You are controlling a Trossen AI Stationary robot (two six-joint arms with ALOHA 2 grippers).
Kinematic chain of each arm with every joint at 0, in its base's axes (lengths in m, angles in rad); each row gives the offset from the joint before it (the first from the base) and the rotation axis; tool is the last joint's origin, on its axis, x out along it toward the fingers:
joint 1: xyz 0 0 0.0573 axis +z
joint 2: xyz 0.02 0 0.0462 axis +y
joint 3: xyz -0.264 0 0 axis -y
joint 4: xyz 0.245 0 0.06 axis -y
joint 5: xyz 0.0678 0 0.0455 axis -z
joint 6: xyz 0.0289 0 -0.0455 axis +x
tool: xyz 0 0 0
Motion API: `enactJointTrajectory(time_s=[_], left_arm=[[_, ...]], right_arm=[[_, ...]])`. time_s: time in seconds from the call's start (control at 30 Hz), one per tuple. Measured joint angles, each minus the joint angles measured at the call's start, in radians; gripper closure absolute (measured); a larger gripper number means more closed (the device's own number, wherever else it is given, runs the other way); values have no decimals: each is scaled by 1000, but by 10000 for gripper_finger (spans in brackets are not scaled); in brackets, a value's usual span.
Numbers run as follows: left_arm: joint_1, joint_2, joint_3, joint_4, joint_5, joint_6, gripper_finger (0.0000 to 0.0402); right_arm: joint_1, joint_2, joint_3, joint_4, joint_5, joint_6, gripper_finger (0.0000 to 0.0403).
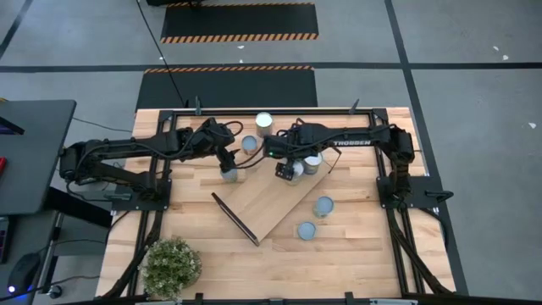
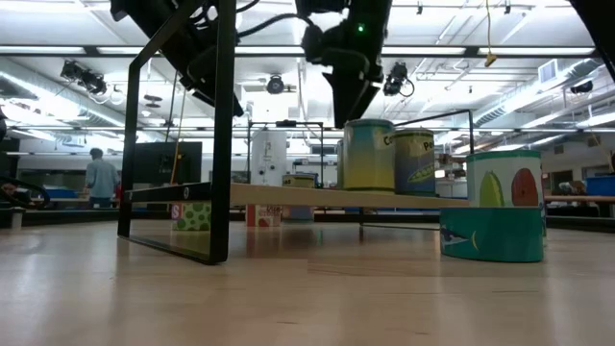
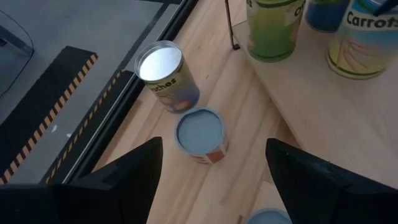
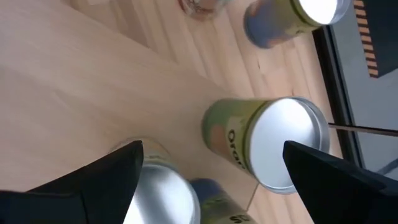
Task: Pick and place cans onto a shelf
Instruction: Put the yellow fruit can on the shelf, then put the dark blue fruit can on the shelf aligned with the yellow fruit can
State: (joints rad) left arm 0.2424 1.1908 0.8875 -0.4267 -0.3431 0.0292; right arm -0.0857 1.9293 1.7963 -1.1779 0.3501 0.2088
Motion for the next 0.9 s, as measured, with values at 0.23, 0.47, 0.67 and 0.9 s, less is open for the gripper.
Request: enactJointTrajectory(time_s=[0.23, 0.47, 0.67, 0.9], left_arm=[[0, 0, 0, -2, 0, 0, 111], [0, 0, 0, -4, 0, 0, 111], [0, 0, 0, -4, 0, 0, 111], [7, 3, -11, 16, 47, 59, 111]], right_arm=[[-16, 0, -5, -22, 7, -3, 9], [-16, 0, -5, -43, 34, 0, 9], [-7, -8, 33, -48, 45, -24, 9], [35, -42, 68, -118, 128, -30, 9]])
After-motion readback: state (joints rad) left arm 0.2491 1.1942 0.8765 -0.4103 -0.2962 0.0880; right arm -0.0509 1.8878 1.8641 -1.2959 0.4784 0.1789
